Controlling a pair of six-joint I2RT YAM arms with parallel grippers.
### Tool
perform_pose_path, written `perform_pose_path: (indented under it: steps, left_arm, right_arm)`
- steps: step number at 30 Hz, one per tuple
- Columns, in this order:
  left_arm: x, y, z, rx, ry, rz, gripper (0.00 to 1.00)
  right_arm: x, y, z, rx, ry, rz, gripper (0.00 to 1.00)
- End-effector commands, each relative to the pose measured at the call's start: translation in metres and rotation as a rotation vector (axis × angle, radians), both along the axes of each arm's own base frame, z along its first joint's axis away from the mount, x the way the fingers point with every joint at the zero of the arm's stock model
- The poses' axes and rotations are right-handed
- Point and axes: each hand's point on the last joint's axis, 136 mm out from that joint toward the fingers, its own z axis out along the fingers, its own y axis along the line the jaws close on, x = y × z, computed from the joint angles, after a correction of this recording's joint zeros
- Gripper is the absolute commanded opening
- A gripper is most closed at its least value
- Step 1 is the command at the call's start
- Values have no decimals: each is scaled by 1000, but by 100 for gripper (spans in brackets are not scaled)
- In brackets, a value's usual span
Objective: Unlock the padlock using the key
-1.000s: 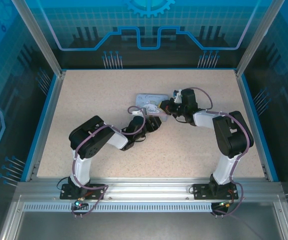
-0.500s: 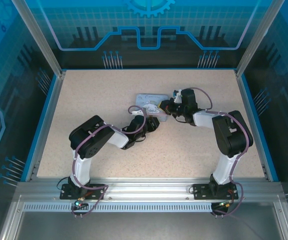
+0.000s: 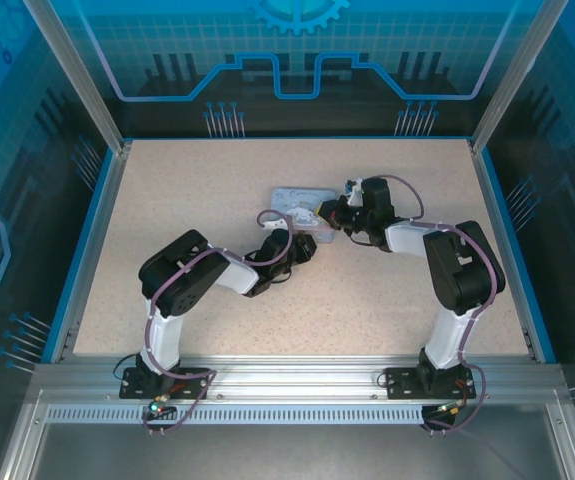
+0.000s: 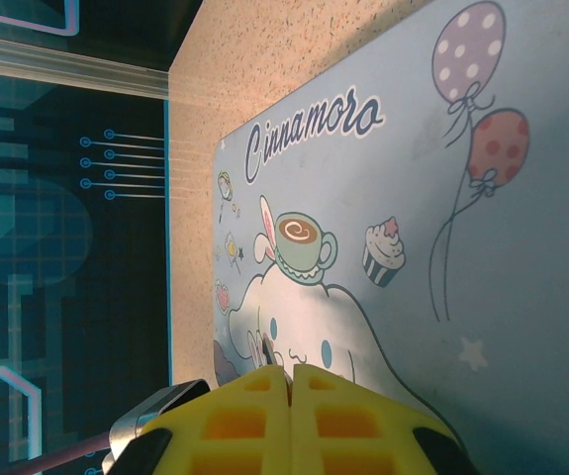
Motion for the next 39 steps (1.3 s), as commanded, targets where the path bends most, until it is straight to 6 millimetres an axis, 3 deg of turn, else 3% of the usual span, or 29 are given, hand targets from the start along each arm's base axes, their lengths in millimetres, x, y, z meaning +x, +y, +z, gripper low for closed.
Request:
perform_pose_path:
  steps: [1,18,24,26,31,39]
  left_arm:
    - [-12,8,-42,105,97,-12,29]
    - [-10,5,-44,97,97,-13,16]
    - [-14,-4,-30,51,101,-59,0]
    - [-17,-10,-22,21,121,-93,0]
    - [-24,-26,0,-133,213,-209,0]
    - [-29,-30,25,-249,267,-243,0]
  right_arm:
    - [-9,-9,-30,-18,98,-13,0]
    - [-11,-10,-31,-19,101,-14,0]
    - [-9,-11,-29,-13,99,-13,0]
    - [-8,-12,-25,-8,95,-11,0]
    - [-2,-15,-5,17,65,-5,0]
    - [-8,-25,46,61,-11,4,0]
